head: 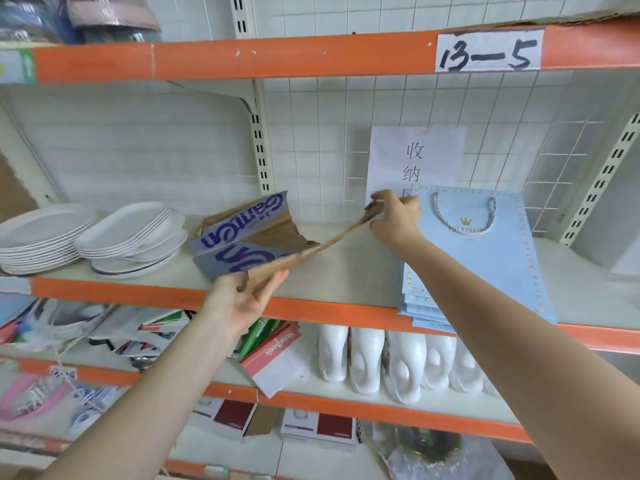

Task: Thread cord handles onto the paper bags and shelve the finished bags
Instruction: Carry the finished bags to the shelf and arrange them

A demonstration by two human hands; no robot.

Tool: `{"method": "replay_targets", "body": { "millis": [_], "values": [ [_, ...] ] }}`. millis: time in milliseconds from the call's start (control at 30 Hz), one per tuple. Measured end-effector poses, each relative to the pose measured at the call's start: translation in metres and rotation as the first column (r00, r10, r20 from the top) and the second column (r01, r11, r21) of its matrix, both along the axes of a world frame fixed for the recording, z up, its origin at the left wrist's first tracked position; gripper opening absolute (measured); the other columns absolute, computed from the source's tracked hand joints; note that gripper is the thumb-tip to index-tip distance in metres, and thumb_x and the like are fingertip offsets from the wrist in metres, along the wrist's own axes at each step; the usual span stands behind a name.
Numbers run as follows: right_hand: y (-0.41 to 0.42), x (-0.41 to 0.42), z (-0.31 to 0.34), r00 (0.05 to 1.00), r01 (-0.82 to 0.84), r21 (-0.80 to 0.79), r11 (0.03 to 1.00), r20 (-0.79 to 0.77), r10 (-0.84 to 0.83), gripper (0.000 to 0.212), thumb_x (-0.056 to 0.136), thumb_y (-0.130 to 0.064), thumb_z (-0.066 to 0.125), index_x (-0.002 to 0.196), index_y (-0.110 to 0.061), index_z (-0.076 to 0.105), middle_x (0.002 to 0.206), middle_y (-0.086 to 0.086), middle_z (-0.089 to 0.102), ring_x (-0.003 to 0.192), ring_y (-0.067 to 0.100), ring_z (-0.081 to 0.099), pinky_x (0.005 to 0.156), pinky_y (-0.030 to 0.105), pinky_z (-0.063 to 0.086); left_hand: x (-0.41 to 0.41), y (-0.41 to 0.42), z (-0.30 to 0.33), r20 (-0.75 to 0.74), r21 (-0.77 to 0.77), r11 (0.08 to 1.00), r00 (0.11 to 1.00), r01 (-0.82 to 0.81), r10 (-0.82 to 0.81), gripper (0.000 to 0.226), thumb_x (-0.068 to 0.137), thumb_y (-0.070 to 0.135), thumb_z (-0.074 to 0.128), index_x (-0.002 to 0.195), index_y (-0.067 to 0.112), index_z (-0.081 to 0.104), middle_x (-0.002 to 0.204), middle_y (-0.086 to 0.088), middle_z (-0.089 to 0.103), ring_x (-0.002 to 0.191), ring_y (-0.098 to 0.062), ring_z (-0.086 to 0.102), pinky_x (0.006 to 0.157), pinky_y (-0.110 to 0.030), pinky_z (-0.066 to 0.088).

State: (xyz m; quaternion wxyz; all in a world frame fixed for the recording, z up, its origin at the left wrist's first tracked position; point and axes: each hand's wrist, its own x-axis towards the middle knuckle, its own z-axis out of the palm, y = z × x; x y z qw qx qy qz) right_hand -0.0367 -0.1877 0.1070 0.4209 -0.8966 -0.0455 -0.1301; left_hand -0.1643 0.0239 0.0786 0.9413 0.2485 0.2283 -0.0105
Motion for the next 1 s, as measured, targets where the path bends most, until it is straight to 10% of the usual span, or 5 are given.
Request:
{"method": "replay_targets", "body": {
  "millis": [300, 433, 567, 800, 1000],
  "values": [
    [-0.043, -0.041, -0.011, 0.953, -0.022, 0.417, 0.909, -0.266, 0.145, 0.031, 0.087, 0.011, 0.042, 0.096, -0.004, 0.068, 0.1, 0.009, 0.066, 0.066, 0.023, 0.061, 0.071, 0.034, 0.054, -0.018, 0.024, 0.046, 0.118, 0.69, 0.724, 0.985, 0.01, -0.126, 0.025, 0.084, -0.015, 0.037, 0.089, 0.006, 0.051, 0.088, -0.008, 0.065, 0.064, -0.013, 0.067, 0.055, -0.026, 0.057],
    [-0.058, -0.048, -0.009, 0.816, 0.008, 0.538, 0.843, -0.491, 0.305, 0.033, 0.084, -0.004, 0.058, 0.112, 0.013, 0.059, 0.059, 0.003, 0.042, 0.055, 0.017, 0.047, 0.071, 0.035, 0.053, -0.019, 0.036, 0.074, 0.138, 0.852, 0.524, 0.974, -0.024, -0.18, 0.035, 0.08, -0.013, 0.04, 0.098, 0.011, 0.059, 0.086, -0.004, 0.062, 0.062, -0.014, 0.052, 0.052, -0.025, 0.044],
    [-0.026, -0.059, -0.019, 0.66, -0.128, 0.434, 0.892, -0.634, 0.403, 0.021, 0.093, -0.028, 0.054, 0.084, -0.009, 0.054, 0.062, 0.005, 0.037, 0.048, 0.017, 0.042, 0.059, 0.032, 0.05, -0.022, 0.05, 0.098, 0.113, 0.929, 0.369, 0.972, -0.031, -0.204, 0.038, 0.078, -0.015, 0.036, 0.087, 0.016, 0.057, 0.074, -0.003, 0.058, 0.057, -0.015, 0.049, 0.048, -0.022, 0.037],
    [0.085, -0.075, -0.055, 0.439, -0.329, 0.606, 0.724, -0.581, 0.685, 0.02, 0.1, -0.033, 0.043, 0.108, -0.015, 0.049, 0.087, 0.004, 0.069, 0.067, 0.01, 0.068, 0.058, 0.023, 0.054, -0.011, 0.127, 0.108, -0.005, 0.998, 0.063, 0.987, 0.016, -0.163, 0.035, 0.082, -0.015, 0.042, 0.095, 0.013, 0.058, 0.08, -0.012, 0.059, 0.055, -0.02, 0.057, 0.044, -0.019, 0.042],
    [0.191, -0.062, -0.094, 0.635, -0.62, 0.056, 0.783, -0.551, 0.542, 0.061, 0.095, -0.034, 0.049, 0.143, -0.011, 0.021, 0.13, 0.015, 0.048, 0.095, 0.025, 0.056, 0.077, 0.035, 0.048, 0.034, 0.217, 0.092, -0.054, 0.967, -0.239, 0.986, 0.091, 0.159, 0.021, 0.083, -0.014, 0.057, 0.097, 0.003, 0.06, 0.091, -0.012, 0.055, 0.083, -0.016, 0.054, 0.054, -0.015, 0.041]
  ]
}}
